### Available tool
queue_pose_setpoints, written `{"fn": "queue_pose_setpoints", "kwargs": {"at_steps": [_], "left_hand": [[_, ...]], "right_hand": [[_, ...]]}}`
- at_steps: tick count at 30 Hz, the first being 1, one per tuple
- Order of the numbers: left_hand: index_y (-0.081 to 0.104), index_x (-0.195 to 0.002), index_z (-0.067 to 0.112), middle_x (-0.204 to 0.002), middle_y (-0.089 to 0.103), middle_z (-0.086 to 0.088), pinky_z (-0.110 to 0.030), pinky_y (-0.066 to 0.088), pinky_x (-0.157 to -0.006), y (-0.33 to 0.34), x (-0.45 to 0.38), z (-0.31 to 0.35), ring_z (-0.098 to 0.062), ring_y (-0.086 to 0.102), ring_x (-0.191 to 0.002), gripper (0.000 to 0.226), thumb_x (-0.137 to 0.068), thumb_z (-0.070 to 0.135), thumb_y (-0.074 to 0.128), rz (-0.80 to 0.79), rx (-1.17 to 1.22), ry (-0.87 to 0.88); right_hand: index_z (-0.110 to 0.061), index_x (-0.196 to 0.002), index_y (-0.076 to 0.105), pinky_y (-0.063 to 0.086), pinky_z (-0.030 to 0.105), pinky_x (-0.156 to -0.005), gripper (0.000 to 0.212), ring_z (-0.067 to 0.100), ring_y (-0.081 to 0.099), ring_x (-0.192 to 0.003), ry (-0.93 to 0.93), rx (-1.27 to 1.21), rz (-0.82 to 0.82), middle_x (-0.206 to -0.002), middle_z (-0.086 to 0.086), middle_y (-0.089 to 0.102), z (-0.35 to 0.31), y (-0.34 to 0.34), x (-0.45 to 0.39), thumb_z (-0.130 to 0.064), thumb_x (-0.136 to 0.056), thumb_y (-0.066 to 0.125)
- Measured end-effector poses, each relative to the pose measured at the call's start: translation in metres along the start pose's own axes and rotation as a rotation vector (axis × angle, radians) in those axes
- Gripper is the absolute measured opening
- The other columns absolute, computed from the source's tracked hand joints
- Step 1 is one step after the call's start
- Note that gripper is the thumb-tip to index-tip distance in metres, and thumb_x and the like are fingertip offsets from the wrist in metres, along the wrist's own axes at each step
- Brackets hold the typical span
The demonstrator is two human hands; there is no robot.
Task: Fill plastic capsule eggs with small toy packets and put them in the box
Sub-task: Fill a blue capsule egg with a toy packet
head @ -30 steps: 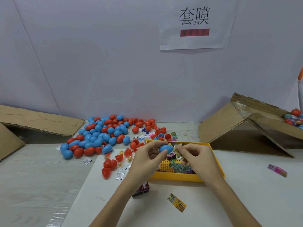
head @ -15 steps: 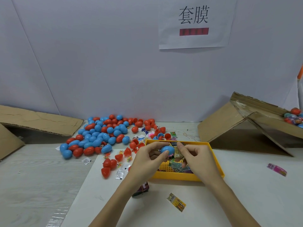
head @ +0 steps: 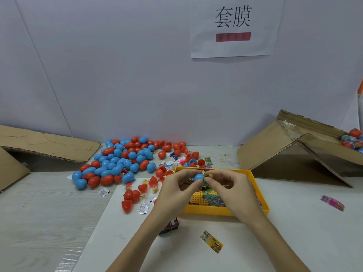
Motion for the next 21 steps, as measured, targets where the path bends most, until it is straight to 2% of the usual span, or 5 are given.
{"fn": "queue_pose_setpoints", "kwargs": {"at_steps": [3,8,17,21], "left_hand": [[0.071,-0.124,0.02,-0.105,0.076,0.008,-0.033,0.061,-0.088,-0.002,-0.001,0.0,-0.01,0.073,-0.096,0.03,-0.094,0.022,0.071,0.016,0.013,0.005],[0.072,-0.122,0.024,-0.103,0.077,0.01,-0.026,0.06,-0.084,-0.006,-0.001,0.004,-0.01,0.074,-0.095,0.029,-0.094,0.019,0.072,0.036,0.036,0.035],[0.07,-0.129,0.024,-0.111,0.074,0.007,-0.031,0.061,-0.086,-0.006,0.0,0.009,-0.011,0.071,-0.097,0.039,-0.091,0.019,0.075,0.053,-0.021,0.088],[0.065,-0.134,0.021,-0.116,0.071,0.006,-0.028,0.06,-0.088,-0.003,0.003,0.016,-0.013,0.07,-0.1,0.049,-0.087,0.017,0.079,0.062,-0.08,0.152]], "right_hand": [[-0.033,-0.11,0.078,0.061,0.021,-0.079,0.02,0.0,0.071,-0.094,-0.028,0.001,0.039,-0.096,-0.017,0.077,-0.004,-0.001,0.001,-0.034,-0.09,0.078],[-0.03,-0.108,0.078,0.059,0.018,-0.078,0.02,-0.001,0.071,-0.093,-0.069,-0.015,0.091,-0.094,-0.018,0.076,-0.01,-0.002,0.004,-0.033,-0.089,0.078],[-0.03,-0.109,0.078,0.059,0.018,-0.08,0.019,-0.001,0.071,-0.095,-0.068,-0.033,0.075,-0.096,-0.019,0.077,-0.013,-0.001,0.004,-0.033,-0.09,0.077],[-0.03,-0.112,0.078,0.06,0.02,-0.081,0.023,0.0,0.071,-0.096,-0.017,-0.067,0.052,-0.098,-0.018,0.077,-0.009,0.002,0.004,-0.034,-0.09,0.076]]}}
Point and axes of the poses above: each hand's wrist, its own x-axis away from the middle knuckle, its own y-axis out of the palm, z = x × y, the point moved 10 cm from there along -x, towards the middle knuckle
